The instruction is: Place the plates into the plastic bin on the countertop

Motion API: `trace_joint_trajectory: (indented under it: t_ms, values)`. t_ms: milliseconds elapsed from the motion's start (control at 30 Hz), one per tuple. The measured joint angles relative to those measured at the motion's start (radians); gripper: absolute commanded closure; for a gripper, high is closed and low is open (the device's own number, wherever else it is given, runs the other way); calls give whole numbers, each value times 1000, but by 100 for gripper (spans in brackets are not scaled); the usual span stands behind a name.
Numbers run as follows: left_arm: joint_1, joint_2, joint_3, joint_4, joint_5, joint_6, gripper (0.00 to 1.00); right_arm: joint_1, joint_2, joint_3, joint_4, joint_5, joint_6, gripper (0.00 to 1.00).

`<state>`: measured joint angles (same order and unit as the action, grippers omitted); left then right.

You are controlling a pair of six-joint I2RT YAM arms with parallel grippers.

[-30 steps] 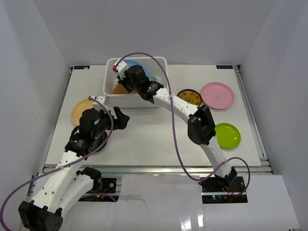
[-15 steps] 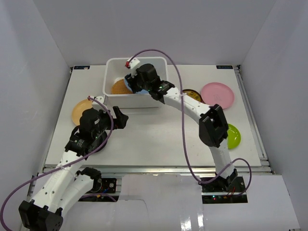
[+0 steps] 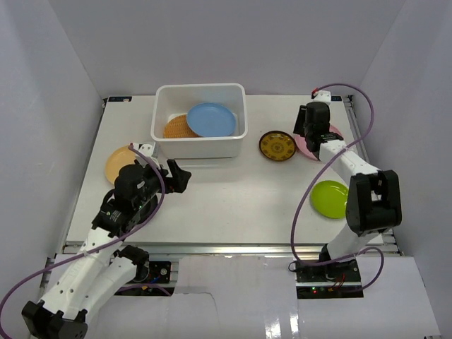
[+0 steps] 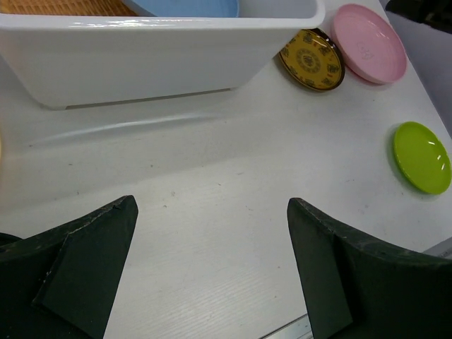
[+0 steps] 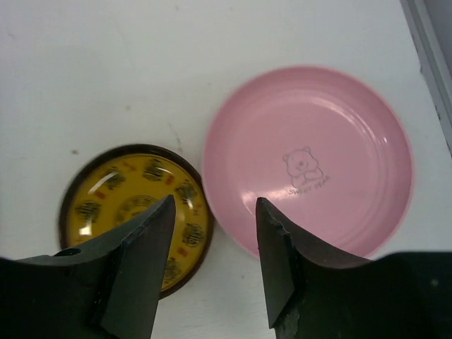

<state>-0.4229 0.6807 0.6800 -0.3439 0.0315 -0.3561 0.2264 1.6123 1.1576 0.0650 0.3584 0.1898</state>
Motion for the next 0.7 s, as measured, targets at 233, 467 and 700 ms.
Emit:
trace_joint_trajectory:
  t_ms: [233,467,700]
  values:
    - [-20,-1,0,-1,-3,6,2,-47,288,158,-117,6,3,37]
    - [-20,5,0,-2,-27,9,2,-41,475,360,-138,46,6,40]
    - [-20,35,0,-5,-29,14,2,-46,618,493,-188,78,17,58]
